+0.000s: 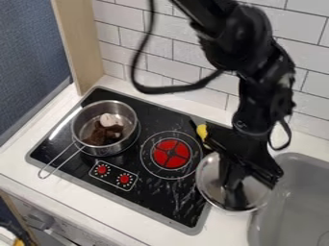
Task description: Put the silver lid on the right side burner
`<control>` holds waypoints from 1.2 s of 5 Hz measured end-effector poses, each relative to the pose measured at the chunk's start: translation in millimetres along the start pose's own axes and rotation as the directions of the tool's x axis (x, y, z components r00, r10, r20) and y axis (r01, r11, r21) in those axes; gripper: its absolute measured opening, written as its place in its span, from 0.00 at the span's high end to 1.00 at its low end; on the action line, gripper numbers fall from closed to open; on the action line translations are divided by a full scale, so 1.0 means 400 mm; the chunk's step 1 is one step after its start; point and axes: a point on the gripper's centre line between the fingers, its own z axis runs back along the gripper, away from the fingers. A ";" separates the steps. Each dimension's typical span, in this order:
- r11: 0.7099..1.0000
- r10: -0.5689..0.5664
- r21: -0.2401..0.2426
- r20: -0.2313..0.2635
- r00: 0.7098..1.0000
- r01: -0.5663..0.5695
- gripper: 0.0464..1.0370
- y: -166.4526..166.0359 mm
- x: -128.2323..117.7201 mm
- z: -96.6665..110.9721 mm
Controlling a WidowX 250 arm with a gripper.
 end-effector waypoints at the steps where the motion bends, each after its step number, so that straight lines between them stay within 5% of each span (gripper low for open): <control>1: 0.995 0.090 0.028 0.044 0.995 -0.091 0.99 0.040 -0.005 0.047; 3: 0.947 0.311 0.053 0.083 0.947 -0.316 0.99 0.136 -0.014 0.085; 4: 0.920 0.390 0.023 0.059 0.919 -0.392 0.99 0.157 -0.041 0.060; 6: 0.875 0.480 0.095 -0.034 0.877 -0.475 0.99 0.166 -0.094 -0.022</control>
